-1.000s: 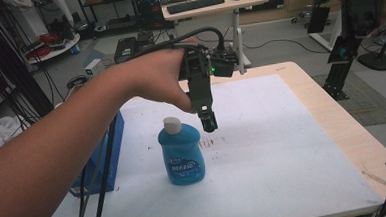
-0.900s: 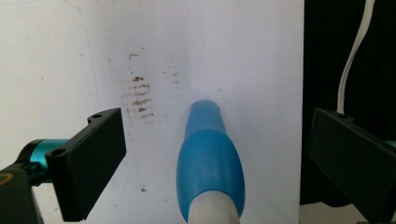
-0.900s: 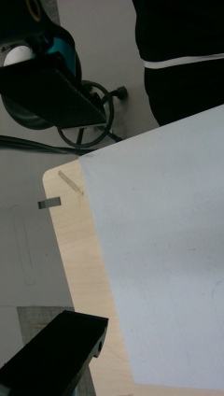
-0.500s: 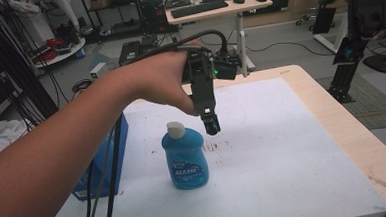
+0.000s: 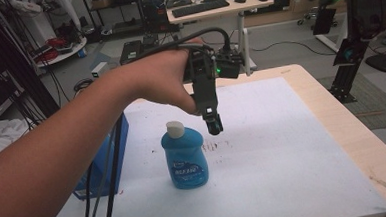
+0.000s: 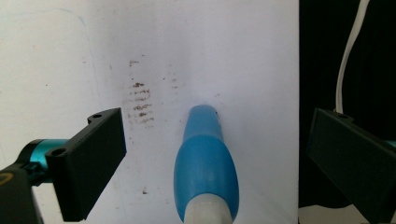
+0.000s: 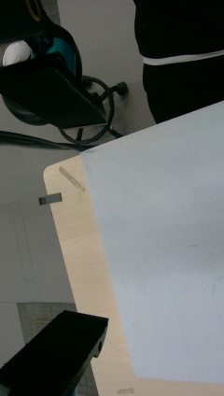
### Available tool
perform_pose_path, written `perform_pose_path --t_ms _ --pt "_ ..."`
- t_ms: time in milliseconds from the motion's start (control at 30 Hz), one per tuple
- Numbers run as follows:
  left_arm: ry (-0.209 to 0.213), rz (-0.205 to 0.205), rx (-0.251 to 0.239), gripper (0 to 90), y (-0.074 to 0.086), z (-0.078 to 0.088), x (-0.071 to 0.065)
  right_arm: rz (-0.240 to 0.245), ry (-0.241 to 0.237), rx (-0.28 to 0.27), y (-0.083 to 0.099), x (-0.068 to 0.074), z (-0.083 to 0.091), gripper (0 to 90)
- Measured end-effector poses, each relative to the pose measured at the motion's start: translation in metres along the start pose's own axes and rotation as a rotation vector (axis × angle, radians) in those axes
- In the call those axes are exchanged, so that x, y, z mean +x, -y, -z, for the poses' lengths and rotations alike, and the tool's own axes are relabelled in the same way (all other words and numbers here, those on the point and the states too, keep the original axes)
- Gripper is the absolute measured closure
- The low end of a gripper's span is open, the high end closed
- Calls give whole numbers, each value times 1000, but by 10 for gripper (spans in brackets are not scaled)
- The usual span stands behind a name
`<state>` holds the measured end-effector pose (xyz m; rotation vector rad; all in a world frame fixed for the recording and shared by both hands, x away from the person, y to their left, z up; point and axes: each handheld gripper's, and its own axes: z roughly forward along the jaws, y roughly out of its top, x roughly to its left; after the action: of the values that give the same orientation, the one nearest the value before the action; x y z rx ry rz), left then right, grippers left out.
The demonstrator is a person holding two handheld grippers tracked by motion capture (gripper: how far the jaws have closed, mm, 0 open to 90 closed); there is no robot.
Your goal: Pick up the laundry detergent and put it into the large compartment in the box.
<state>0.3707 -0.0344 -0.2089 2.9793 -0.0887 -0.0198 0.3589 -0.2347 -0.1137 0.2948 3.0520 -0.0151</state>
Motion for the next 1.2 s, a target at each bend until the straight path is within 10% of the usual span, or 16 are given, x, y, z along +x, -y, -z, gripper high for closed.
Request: perform_pose_path --t_ms 433,1200 --pt "-17 39 1 47 35 12 -3 6 10 -2 -10 0 2 36" --pt "26 71 41 48 68 -35 5 14 15 20 -23 2 1 36"
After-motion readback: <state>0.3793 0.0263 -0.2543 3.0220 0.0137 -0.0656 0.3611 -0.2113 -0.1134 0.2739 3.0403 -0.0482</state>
